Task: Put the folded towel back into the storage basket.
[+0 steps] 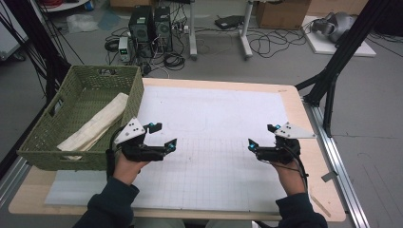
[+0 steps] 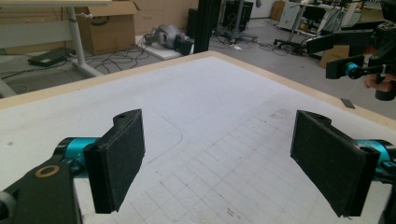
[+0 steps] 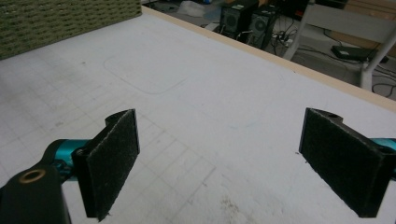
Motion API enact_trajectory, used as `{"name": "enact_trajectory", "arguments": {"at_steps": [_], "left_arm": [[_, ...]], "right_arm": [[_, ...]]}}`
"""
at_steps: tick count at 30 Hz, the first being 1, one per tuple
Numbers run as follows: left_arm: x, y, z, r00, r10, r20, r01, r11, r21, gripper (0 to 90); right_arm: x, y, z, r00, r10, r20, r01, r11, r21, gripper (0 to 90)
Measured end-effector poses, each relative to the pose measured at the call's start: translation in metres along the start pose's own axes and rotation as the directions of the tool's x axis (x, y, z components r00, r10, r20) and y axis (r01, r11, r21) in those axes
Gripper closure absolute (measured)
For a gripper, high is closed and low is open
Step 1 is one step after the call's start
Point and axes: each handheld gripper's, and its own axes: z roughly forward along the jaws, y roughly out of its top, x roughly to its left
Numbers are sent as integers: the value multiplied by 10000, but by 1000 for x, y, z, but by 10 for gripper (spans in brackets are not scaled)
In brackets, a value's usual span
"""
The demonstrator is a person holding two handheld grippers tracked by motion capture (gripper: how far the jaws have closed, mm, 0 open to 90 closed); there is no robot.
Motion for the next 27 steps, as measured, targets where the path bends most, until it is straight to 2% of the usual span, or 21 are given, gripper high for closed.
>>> {"name": "enact_trajectory", "arguments": {"at_steps": [6, 10, 12, 19, 27], "left_arm": [[-3, -12, 5, 10000, 31, -42, -30, 9996, 268, 165], [-6, -17, 6, 9999, 155, 13, -155, 9995, 285, 166], [-7, -19, 6, 9998, 172, -43, -171, 9994, 295, 167], [-9, -22, 5, 9998, 220, -40, -218, 9992, 321, 167], [-9, -25, 4, 9996, 261, -72, -258, 9989, 395, 168]], "right_arm": [[1, -16, -7, 9998, 154, 153, -154, 9999, 14, 115], [4, -25, -11, 9995, 209, 224, -207, 9997, -95, 115], [6, -28, -9, 9997, 161, 172, -162, 9998, 64, 115], [11, -30, -7, 9998, -74, 166, 69, 9996, 262, 115], [10, -32, -7, 9999, 22, 118, -24, 9998, 218, 115]]}}
